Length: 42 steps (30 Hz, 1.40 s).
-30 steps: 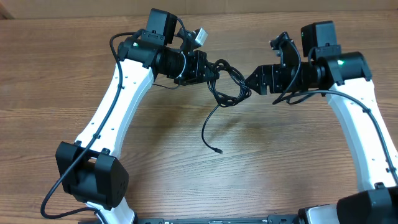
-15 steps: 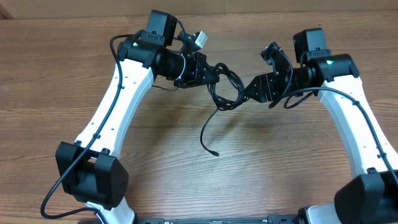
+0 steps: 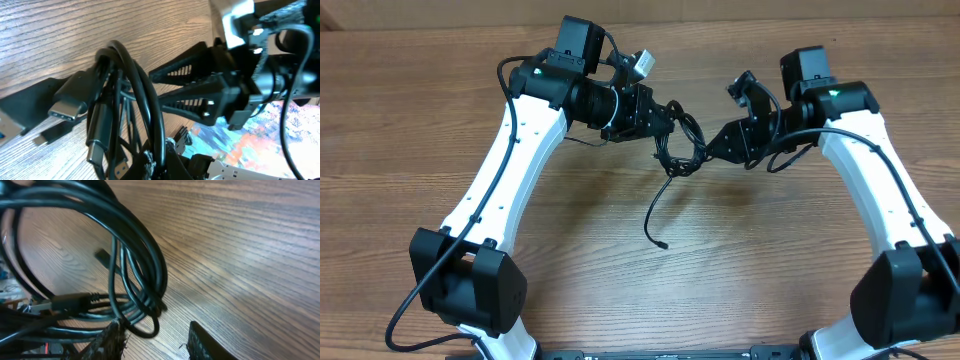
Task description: Untangle cables
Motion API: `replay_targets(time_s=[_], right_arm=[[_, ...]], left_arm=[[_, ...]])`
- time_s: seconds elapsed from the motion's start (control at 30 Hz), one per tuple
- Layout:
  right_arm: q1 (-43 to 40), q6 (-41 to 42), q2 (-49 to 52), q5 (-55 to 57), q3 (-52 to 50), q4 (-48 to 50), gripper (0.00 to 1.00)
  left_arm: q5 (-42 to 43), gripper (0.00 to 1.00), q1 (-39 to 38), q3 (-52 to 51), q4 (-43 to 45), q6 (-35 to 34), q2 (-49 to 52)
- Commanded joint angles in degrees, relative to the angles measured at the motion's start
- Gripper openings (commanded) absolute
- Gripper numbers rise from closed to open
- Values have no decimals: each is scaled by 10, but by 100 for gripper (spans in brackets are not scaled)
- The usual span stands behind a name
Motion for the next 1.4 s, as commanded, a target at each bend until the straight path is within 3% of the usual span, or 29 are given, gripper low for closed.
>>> replay_targets(time_s=[0.0, 0.23, 0.47, 0.93, 1.1, 1.3, 1.33, 1.37], right_arm=[[21, -6, 3, -6, -4, 8, 39], [43, -5, 3, -4, -4, 28, 40], [47, 2, 17, 9, -4, 47, 32], [48, 72, 33, 32, -4, 78, 4], [47, 129, 31, 68, -1, 77, 4], [45, 129, 9, 68, 39, 16, 4], [45, 128, 2, 69, 46, 8, 10], [45, 128, -5, 70, 52, 4, 26]], left_arm=[[26, 4, -1, 9, 2, -10, -6], [26, 4, -1, 9, 2, -17, -6], [26, 4, -1, 9, 2, -22, -6], [39, 4, -1, 9, 11, -36, -6], [45, 4, 0, 9, 18, -36, -6], [45, 4, 4, 9, 31, -43, -6], [46, 4, 4, 9, 32, -43, -6], [46, 4, 4, 9, 32, -43, -6]])
